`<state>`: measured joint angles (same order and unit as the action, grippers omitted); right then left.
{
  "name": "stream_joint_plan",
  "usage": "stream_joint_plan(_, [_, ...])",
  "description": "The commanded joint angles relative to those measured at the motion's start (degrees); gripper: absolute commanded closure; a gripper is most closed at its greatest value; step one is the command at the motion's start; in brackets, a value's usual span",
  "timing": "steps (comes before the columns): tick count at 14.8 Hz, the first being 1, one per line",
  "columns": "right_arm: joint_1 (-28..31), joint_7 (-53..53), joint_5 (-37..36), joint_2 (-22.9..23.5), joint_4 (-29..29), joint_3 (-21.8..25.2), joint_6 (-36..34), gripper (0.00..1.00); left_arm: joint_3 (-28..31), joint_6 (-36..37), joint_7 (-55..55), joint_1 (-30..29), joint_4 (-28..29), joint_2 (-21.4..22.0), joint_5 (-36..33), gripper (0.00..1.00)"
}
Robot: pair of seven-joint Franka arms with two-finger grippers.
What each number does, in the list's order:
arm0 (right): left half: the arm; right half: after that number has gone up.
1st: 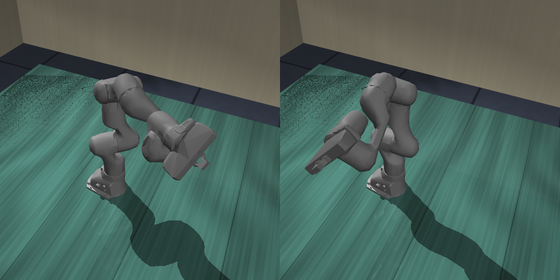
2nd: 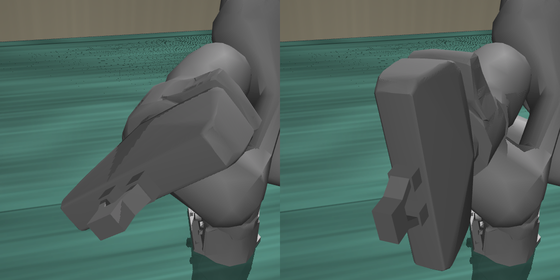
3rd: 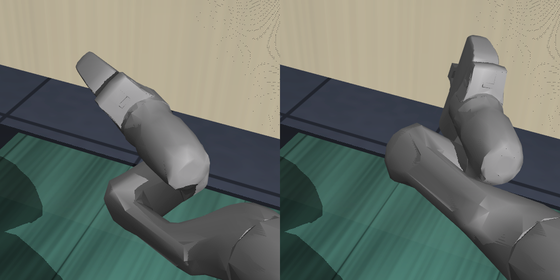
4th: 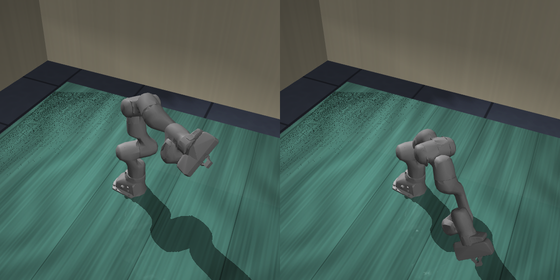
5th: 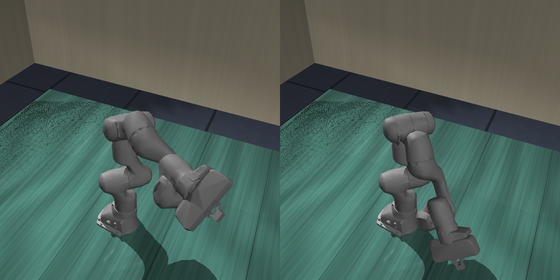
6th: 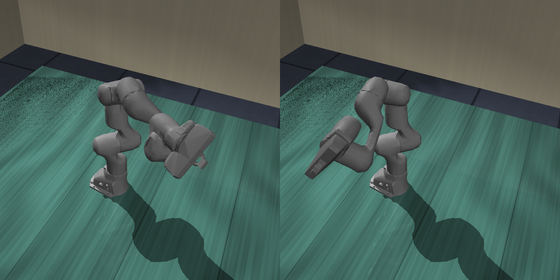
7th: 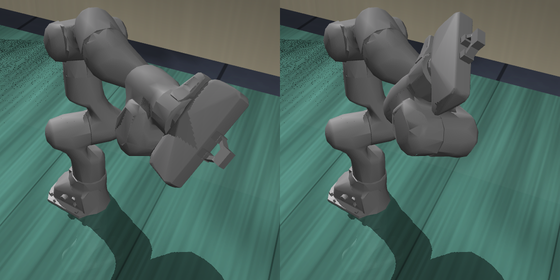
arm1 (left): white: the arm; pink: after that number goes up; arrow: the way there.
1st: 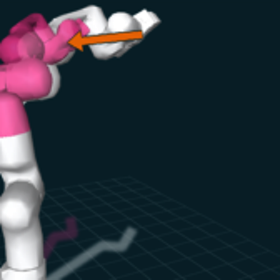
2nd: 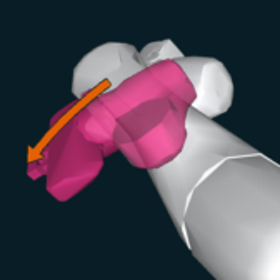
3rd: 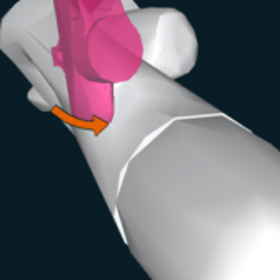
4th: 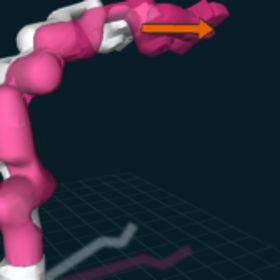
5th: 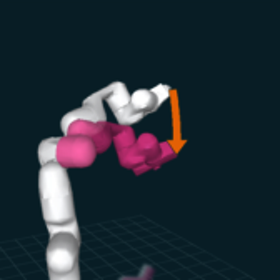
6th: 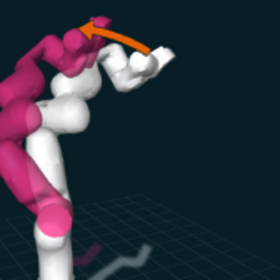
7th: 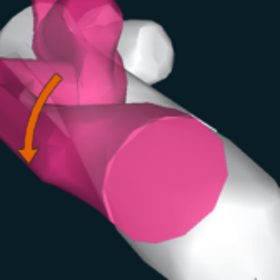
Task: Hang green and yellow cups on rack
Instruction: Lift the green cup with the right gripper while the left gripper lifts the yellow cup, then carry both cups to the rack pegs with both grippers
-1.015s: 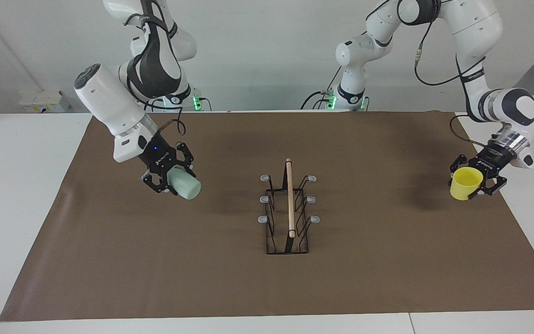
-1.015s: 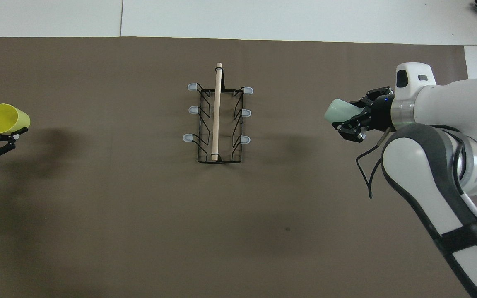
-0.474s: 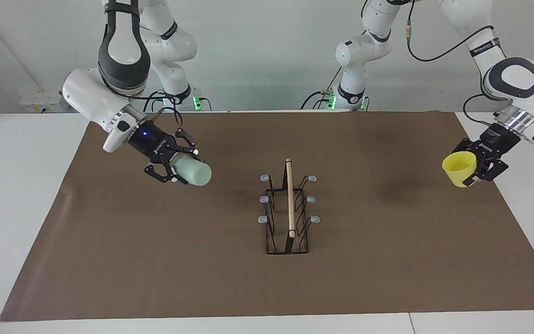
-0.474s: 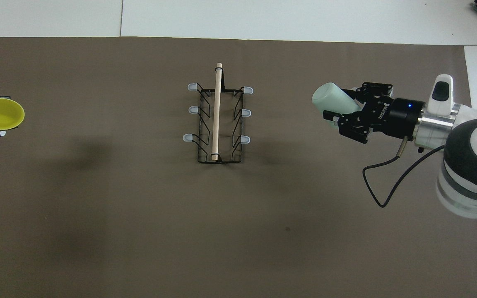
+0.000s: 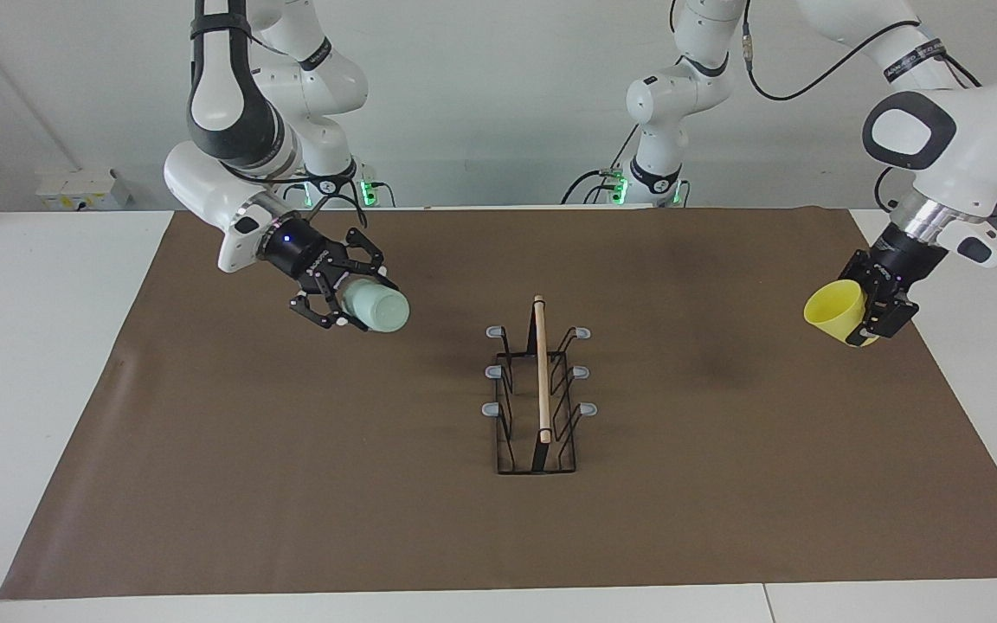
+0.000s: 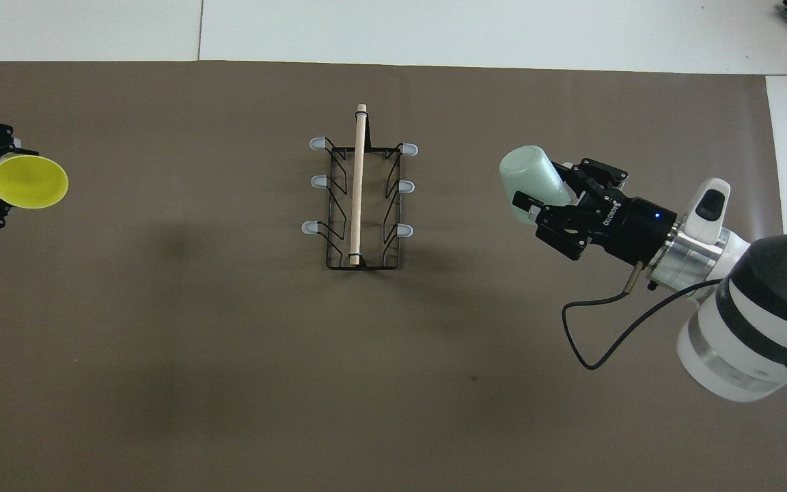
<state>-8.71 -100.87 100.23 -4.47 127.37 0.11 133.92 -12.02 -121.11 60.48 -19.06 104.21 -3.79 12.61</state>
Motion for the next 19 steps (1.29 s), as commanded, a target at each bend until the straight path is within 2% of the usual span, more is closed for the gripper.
stream_joint_plan(1, [-2.8, -5.9, 10.7, -1.6, 2.9, -0.2, 1.2, 1.00, -1.9, -0.6, 4.9, 0.0, 0.7, 2.6, -5.6, 1.00])
stream_joint_plan(6, [-8.5, -15.7, 28.8, -1.2, 4.1, -0.2, 2.1, 1.00, -9.5, -1.0, 16.9, 0.0, 0.8, 2.9, -21.5, 1.00])
stream_joint_plan(11, [-14.4, -32.9, 49.0, 1.6, 4.1, -0.2, 1.3, 1.00, -16.4, -1.6, 17.4, 0.4, 1.5, 2.8, -30.5, 1.00])
stream_joint_plan(13, [-14.6, -37.1, 51.6, 2.7, 4.1, -0.1, -0.2, 1.00, -18.6, -0.3, 18.7, 1.2, 2.3, 2.9, -35.4, 1.00])
stream_joint_plan(16, [-14.6, -42.6, 51.6, 5.5, 3.5, -0.2, -1.0, 1.00, -22.9, 2.2, 25.5, 1.3, 2.7, 2.9, -41.1, 1.00])
stream_joint_plan(19, [-15.9, -43.4, 51.6, 5.8, 3.5, -0.3, -0.4, 1.00, -27.4, 3.5, 32.5, 1.7, 3.5, 2.7, -50.5, 1.00])
